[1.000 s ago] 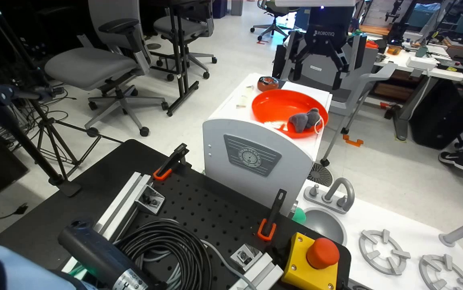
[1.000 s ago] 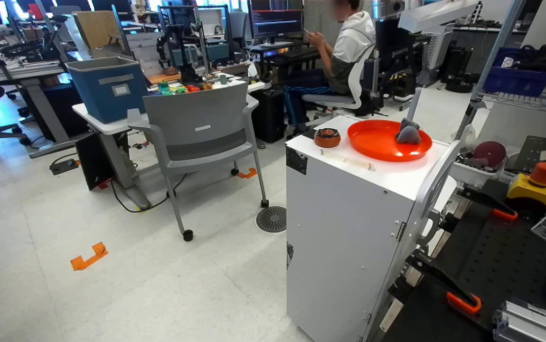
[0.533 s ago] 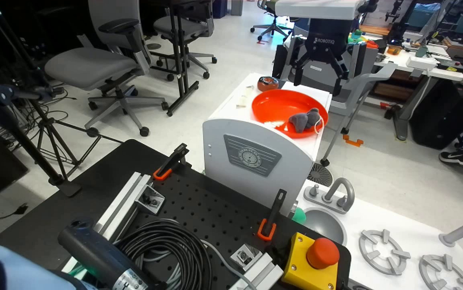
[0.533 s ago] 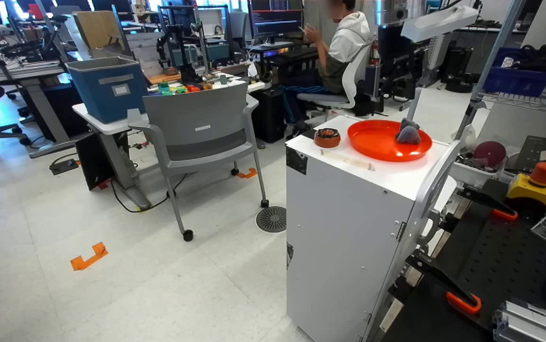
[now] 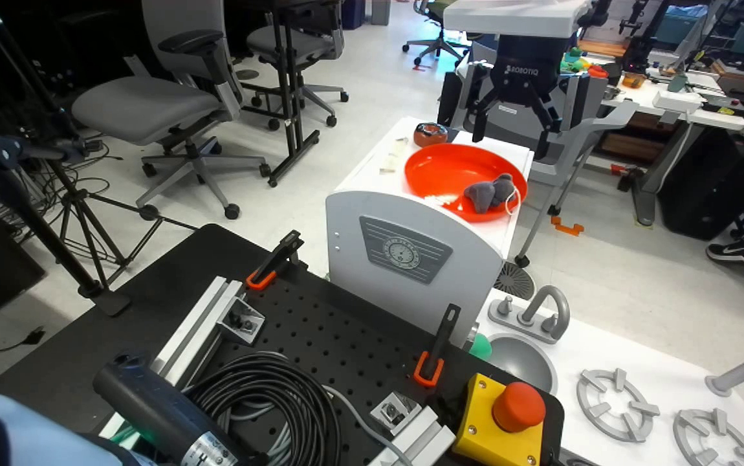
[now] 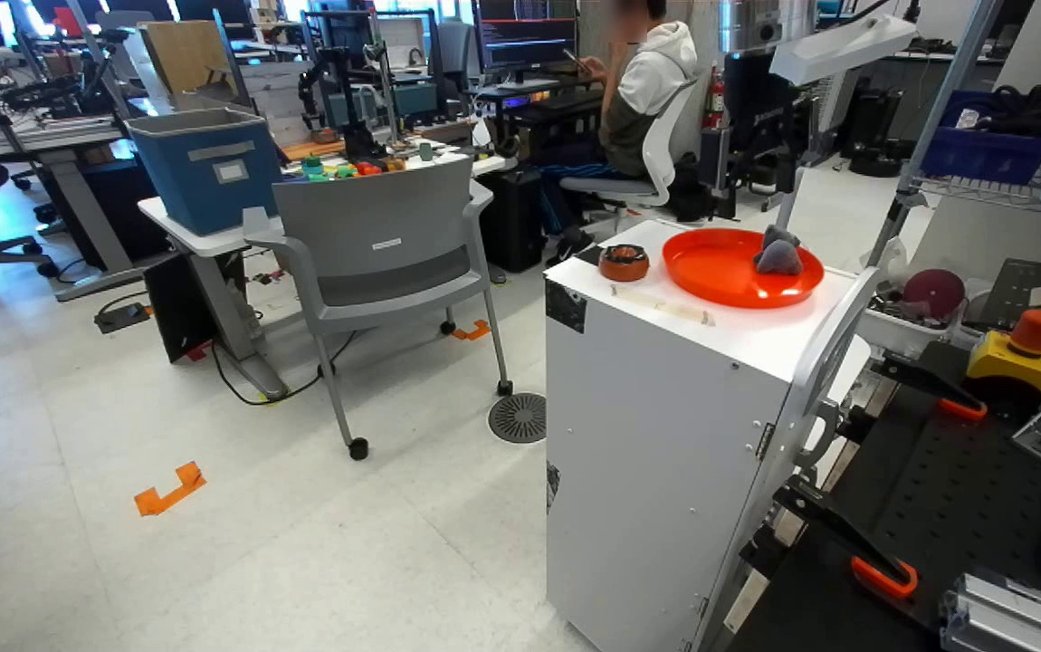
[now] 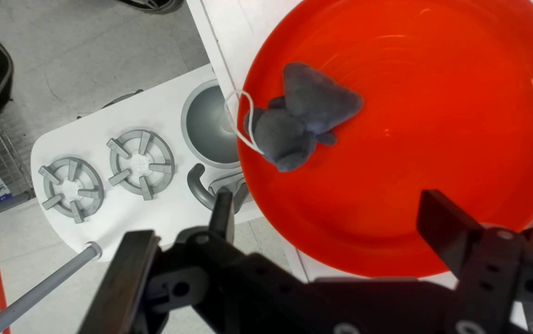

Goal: Pick up the grey toy on the plate and put it in the sink

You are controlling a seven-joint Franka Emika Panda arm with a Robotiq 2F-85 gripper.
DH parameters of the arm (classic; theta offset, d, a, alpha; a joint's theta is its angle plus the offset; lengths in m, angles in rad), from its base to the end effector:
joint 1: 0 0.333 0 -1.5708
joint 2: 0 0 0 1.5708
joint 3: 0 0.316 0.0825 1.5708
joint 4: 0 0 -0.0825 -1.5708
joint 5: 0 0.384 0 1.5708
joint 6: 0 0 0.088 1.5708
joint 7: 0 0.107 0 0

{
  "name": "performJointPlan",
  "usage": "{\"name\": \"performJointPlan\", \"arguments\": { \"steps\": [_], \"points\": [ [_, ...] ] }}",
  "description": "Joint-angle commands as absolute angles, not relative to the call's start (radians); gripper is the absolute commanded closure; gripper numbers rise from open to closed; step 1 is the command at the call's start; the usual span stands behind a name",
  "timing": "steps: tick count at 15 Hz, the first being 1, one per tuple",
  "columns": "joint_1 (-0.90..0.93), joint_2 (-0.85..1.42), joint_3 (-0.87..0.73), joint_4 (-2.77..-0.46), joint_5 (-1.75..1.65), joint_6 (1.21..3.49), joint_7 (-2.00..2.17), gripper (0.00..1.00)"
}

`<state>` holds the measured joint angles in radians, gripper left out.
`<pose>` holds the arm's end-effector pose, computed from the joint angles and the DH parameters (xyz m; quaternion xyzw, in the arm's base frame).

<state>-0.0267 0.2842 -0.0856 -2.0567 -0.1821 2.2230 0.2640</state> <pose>0.5719 -0.0693 0.2896 0.9869 -0.1265 -0.0524 0.0851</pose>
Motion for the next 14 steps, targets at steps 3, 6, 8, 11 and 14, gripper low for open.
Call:
{"name": "performJointPlan", "arguments": {
  "steps": [3, 6, 8, 11, 14],
  "points": [
    [-0.022, 0.284, -0.091, -2.056, -0.180, 2.222, 0.262, 0.00],
    [-0.022, 0.284, -0.091, -2.056, -0.180, 2.222, 0.262, 0.00],
    [-0.019, 0.288, -0.093, -2.053, -0.189, 2.218, 0.266, 0.00],
    [-0.018, 0.294, -0.093, -2.049, -0.189, 2.214, 0.268, 0.00],
    [-0.018, 0.293, -0.093, -2.049, -0.188, 2.214, 0.268, 0.00]
  ]
}}
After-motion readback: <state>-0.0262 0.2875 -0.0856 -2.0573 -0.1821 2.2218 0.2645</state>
